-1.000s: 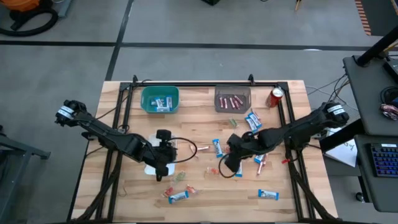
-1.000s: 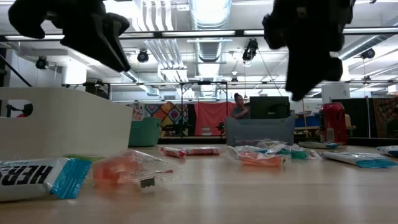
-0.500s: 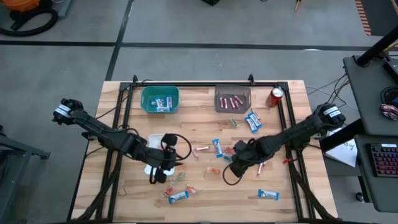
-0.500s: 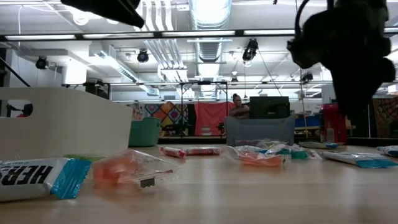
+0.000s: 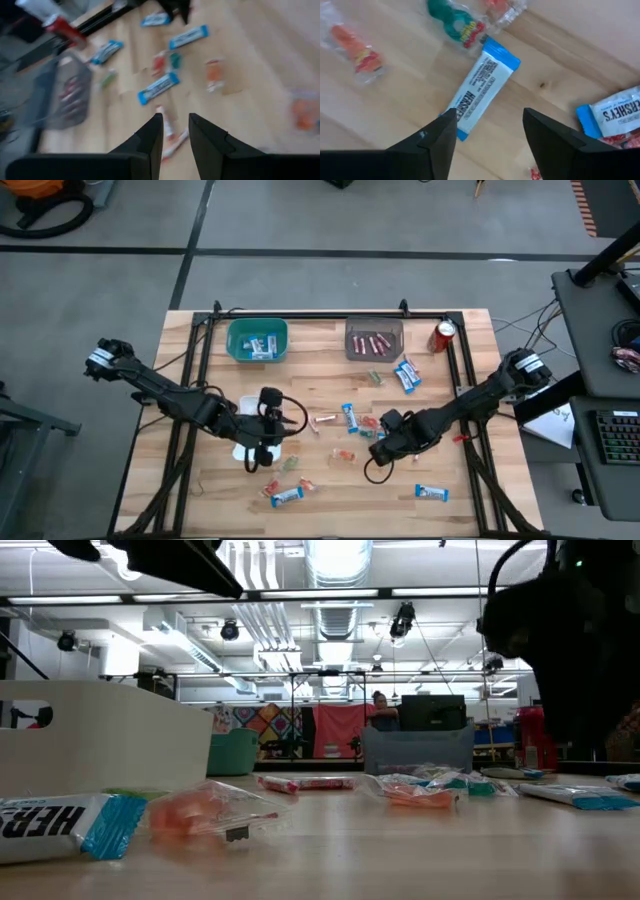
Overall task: Sort candy
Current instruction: Put the white chocolate bar into the green bin
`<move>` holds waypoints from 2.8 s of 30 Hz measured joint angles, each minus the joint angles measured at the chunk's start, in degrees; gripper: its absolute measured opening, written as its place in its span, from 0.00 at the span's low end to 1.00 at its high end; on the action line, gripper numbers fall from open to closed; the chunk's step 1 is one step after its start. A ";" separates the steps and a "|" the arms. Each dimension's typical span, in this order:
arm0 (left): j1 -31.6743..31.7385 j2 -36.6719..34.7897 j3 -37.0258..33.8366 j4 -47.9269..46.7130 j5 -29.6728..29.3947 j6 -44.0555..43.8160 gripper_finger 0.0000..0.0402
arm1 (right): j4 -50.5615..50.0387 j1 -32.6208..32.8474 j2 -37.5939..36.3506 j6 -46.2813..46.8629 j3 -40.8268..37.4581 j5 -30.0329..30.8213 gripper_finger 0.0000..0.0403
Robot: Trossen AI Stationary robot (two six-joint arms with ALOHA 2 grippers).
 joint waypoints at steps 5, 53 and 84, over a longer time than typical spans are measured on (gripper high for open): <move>0.00 -0.47 0.00 -2.20 -8.48 0.07 0.19 | 1.29 0.00 3.24 2.16 0.00 -0.73 0.57; 0.02 -0.41 -0.48 -2.54 -9.20 -5.78 0.19 | 0.21 -0.02 11.37 2.33 3.80 2.98 0.54; 0.04 -0.41 -7.50 18.30 -4.33 -4.63 0.19 | 0.44 -0.02 10.97 -10.51 3.69 2.98 0.08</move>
